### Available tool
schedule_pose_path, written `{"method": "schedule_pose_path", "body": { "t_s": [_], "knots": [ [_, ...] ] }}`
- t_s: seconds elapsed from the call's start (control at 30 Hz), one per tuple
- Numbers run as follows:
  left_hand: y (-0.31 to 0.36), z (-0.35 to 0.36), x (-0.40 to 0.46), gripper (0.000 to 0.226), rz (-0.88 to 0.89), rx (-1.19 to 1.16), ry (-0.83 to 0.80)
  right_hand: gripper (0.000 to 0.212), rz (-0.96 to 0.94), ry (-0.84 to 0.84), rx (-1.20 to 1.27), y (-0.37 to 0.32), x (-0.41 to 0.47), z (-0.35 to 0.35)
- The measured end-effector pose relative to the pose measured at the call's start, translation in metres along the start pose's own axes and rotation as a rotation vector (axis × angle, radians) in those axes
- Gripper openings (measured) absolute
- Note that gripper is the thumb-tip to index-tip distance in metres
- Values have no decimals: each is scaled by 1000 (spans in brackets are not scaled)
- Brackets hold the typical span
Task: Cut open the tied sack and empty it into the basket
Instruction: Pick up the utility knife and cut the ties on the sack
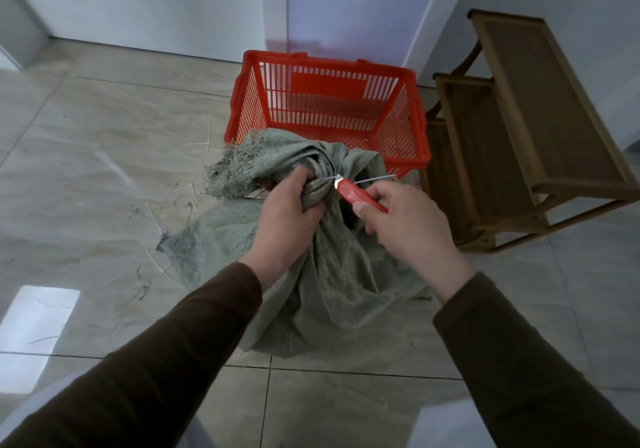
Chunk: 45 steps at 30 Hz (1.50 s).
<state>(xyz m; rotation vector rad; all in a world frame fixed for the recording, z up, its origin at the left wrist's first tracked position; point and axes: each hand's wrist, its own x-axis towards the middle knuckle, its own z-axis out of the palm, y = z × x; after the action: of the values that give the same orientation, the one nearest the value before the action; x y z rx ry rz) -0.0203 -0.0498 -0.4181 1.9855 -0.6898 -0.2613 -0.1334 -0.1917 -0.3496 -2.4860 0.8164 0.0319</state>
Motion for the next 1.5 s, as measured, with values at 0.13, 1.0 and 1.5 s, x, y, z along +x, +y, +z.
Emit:
{"method": "schedule_pose_path", "body": {
  "t_s": [0.13,1.0,1.5],
  "knots": [
    [0,-3,5,24,11,9,-30,14,13,-2,85,5,4,0],
    [6,-5,12,30,-278,-514,-108,24,-115,189,433,1,29,30],
    [8,3,13,12,-214,-441,41,27,-174,-98,-141,8,13,1]
  ]
}}
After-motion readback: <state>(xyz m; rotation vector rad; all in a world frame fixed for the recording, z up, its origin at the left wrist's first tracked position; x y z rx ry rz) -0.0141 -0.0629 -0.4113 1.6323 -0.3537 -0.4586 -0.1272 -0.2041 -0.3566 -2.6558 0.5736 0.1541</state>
